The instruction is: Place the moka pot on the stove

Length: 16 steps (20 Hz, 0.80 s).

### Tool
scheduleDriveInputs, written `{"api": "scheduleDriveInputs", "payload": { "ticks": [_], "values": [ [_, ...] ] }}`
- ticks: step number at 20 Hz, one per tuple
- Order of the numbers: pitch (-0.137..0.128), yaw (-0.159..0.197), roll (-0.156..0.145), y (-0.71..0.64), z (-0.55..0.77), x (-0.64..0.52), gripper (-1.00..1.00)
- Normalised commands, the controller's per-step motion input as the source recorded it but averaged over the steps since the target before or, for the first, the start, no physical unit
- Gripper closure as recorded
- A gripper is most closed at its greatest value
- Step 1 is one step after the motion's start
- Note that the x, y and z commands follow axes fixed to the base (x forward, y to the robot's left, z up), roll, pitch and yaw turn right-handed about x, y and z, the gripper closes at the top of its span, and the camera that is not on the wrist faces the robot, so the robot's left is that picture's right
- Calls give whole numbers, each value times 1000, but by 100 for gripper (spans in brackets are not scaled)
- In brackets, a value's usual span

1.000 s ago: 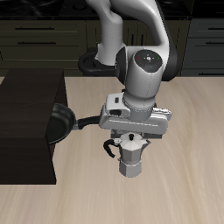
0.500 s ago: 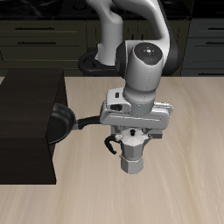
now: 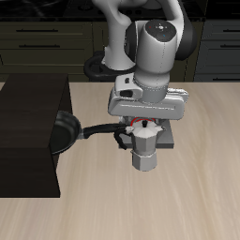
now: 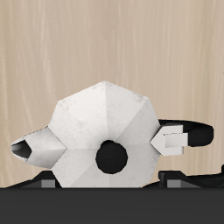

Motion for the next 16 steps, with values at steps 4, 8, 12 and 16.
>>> {"api": "scheduleDriveInputs", "payload": {
  "ticks": [4,8,12,16],
  "values": [
    [-57,38,23,15,429,-448,100],
    [-61,2,-1,-35,354,-370,100],
    [-35,-11,31,29,295,-439,100],
    [-26,3,17,3,157,-284,100]
  ]
}}
